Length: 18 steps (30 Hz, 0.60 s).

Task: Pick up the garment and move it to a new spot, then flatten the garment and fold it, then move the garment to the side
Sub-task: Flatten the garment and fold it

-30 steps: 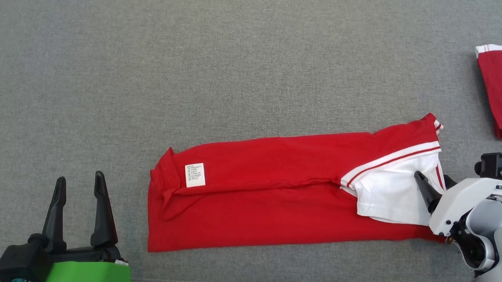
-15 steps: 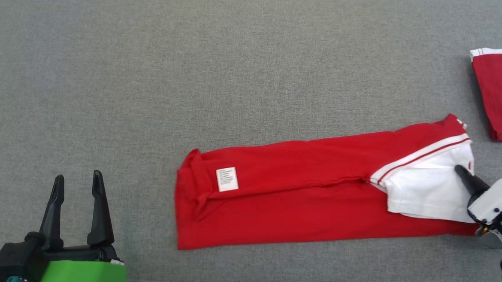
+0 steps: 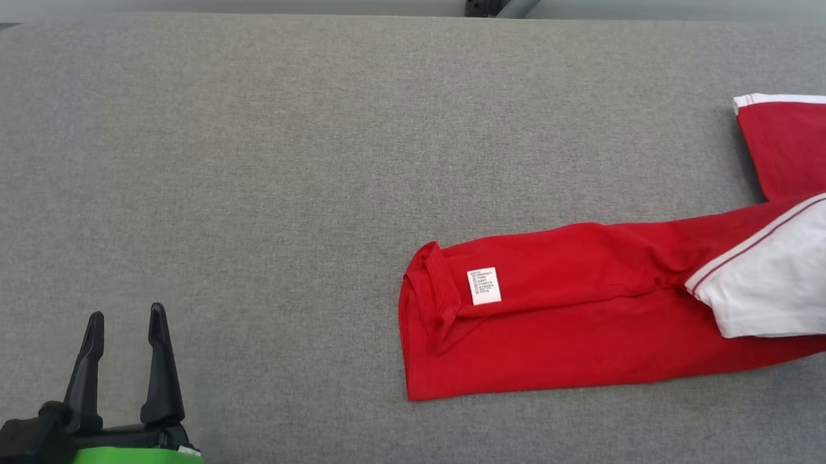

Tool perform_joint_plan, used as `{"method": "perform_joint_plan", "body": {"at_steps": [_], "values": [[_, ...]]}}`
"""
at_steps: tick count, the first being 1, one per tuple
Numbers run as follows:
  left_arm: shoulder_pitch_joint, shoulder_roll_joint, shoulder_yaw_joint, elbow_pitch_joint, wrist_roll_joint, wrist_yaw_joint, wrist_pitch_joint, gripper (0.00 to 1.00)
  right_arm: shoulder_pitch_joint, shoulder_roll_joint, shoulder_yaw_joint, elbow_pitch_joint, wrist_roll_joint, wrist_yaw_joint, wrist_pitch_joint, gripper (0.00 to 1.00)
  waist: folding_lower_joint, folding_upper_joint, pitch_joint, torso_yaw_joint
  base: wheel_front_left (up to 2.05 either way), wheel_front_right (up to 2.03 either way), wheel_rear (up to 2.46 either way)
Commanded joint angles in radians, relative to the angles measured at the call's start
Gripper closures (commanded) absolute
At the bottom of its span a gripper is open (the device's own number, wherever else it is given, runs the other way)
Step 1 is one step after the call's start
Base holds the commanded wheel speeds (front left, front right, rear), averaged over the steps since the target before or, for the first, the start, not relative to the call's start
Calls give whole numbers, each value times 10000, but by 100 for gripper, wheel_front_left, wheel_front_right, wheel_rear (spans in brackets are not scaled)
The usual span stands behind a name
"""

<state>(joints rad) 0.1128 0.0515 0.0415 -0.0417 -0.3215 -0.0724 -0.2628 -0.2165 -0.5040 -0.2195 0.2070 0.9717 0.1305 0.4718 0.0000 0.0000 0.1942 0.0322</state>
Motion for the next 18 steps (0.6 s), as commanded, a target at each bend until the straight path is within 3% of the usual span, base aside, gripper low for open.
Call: {"method": "perform_joint_plan", "body": {"at_steps": [1,6,9,15,18], "values": [[132,-1,-15,-51,-51,24,-20,0,174,187,239,-709,187,0,219,100,0,0,-60,-213,0,0,0],[142,3,-37,-89,67,42,-20,0,316,899,1793,-2757,241,0,658,100,0,0,-66,-497,0,0,0],[99,3,-40,-86,109,24,-20,0,183,1601,3017,-3315,-141,0,597,100,0,0,-33,-599,0,0,0],[-51,4,-107,55,213,-95,-20,0,-495,3334,5194,-2493,-1210,0,-131,100,0,0,113,-561,0,0,0],[-141,4,-153,105,244,-137,-20,0,-769,3820,5597,-1927,-1487,0,-497,100,0,0,148,-446,0,0,0]]}}
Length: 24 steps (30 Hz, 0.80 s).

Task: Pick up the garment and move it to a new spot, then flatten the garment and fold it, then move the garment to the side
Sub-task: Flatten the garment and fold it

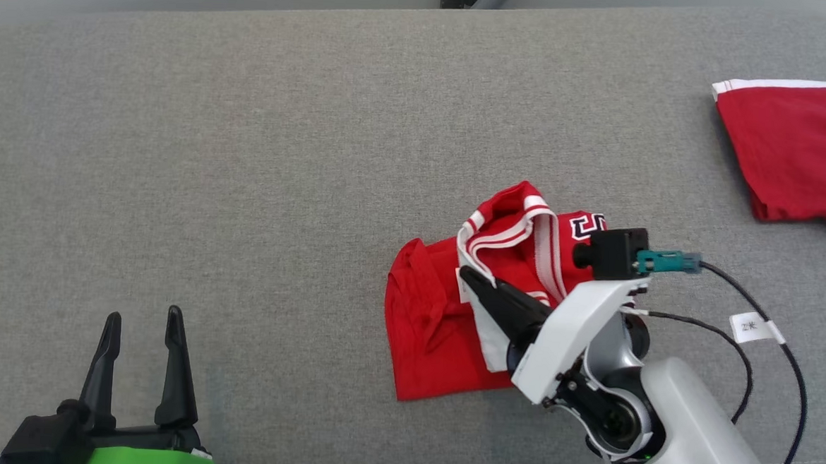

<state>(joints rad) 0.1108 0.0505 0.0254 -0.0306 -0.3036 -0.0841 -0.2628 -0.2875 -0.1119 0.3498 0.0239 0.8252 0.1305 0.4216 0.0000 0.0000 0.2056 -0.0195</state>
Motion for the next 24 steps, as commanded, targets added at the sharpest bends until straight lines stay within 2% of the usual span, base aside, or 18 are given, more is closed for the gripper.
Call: {"method": "perform_joint_plan", "body": {"at_steps": [1,5,9,20,21,22,23,24], "values": [[-157,13,-9,36,86,-44,-18,0,-200,48,110,206,-150,0,-163,100,0,0,49,135,0,0,0],[-201,13,-4,174,71,-69,-18,0,-766,515,972,1445,-227,0,-904,100,0,0,97,448,0,0,0],[-204,13,-18,273,39,-112,-20,0,-1070,585,1436,2213,-71,0,-1298,100,0,0,100,650,0,0,0],[-93,12,45,351,-54,-54,-20,0,-1323,610,2124,3129,60,0,-1875,100,0,0,32,632,0,0,0],[-93,12,45,345,-44,-51,-20,0,-1340,609,2167,3135,0,0,-1954,91,0,0,20,612,0,0,0],[-87,12,44,354,-44,-50,-20,0,-1329,611,2209,3091,-6,0,-2045,55,0,0,3,595,0,0,0],[-81,12,48,361,-21,-60,-20,0,-1289,613,2244,3045,1,0,-2117,0,0,0,-14,578,0,0,0],[-76,12,68,360,0,-69,-20,0,-1246,576,2302,2933,9,0,-2191,0,0,0,-33,562,0,0,0]]}}
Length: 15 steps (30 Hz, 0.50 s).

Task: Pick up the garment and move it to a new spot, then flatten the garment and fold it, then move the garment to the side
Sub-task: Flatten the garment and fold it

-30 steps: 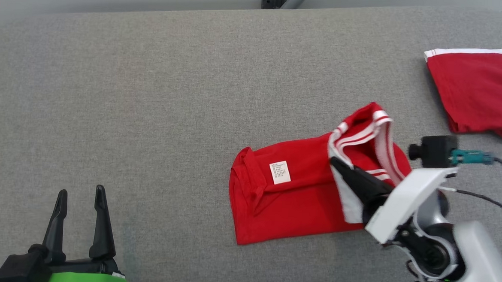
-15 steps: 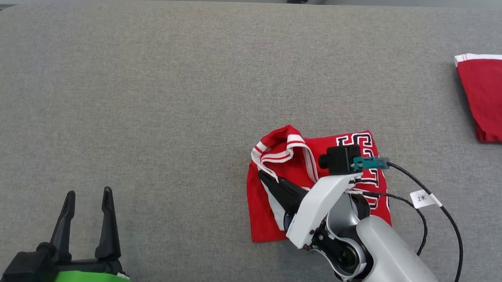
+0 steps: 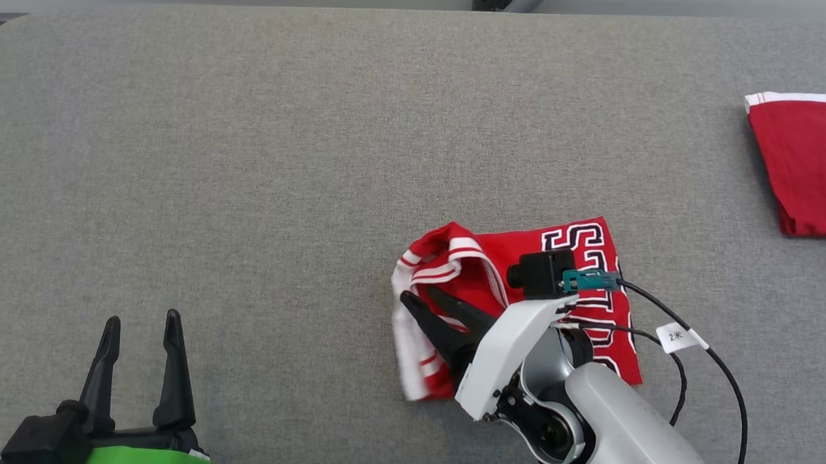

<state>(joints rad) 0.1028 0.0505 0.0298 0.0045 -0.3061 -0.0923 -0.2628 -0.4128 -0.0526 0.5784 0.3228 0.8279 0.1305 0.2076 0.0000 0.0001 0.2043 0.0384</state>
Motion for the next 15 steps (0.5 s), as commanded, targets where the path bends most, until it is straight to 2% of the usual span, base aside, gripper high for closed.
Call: {"method": "perform_joint_plan", "body": {"at_steps": [1,3,8,11,15], "values": [[26,12,47,6,37,9,-20,0,65,-115,53,-200,-21,0,-158,0,0,-1,-47,-31,0,0,0],[93,12,120,-24,89,7,-20,0,217,-415,204,-672,-48,0,-350,0,0,-1,-119,-52,0,0,0],[331,12,357,-188,83,55,-18,0,987,-1805,81,-2327,-216,0,-762,0,0,-1,-405,-144,0,0,0],[521,12,478,-356,23,115,-9,0,1632,-2668,-643,-3086,-801,0,-1144,0,0,-1,-565,-298,0,0,0],[737,12,530,-575,-14,186,-8,0,2392,-3132,-2067,-3560,-1824,0,-1788,0,0,-1,-799,-560,0,0,0]]}}
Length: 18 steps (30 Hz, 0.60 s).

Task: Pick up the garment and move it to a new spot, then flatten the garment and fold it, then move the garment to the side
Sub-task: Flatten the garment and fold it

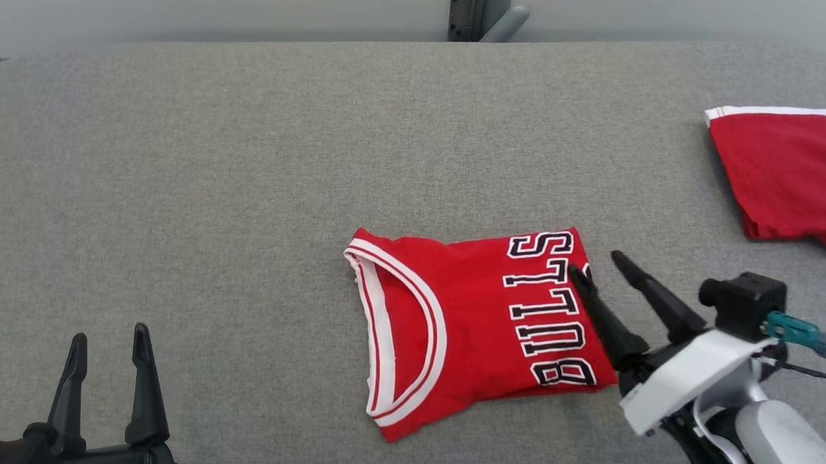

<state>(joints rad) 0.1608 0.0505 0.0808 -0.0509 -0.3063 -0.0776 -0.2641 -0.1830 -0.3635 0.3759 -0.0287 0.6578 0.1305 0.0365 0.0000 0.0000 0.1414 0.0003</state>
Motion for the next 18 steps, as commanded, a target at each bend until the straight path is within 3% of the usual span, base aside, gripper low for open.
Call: {"method": "perform_joint_plan", "body": {"at_steps": [1,9,18], "values": [[196,12,11,-30,23,39,4,0,249,-108,-414,-41,-481,-1,-236,0,0,0,-221,-232,0,0,0],[349,13,-96,59,415,-46,6,0,1143,134,-2470,620,-2849,-1,-1502,0,0,0,-685,-477,0,0,0],[223,12,-334,572,1031,-316,4,0,1845,743,-3779,2291,-5234,-3,-2951,0,0,0,-1107,-288,0,0,0]]}}
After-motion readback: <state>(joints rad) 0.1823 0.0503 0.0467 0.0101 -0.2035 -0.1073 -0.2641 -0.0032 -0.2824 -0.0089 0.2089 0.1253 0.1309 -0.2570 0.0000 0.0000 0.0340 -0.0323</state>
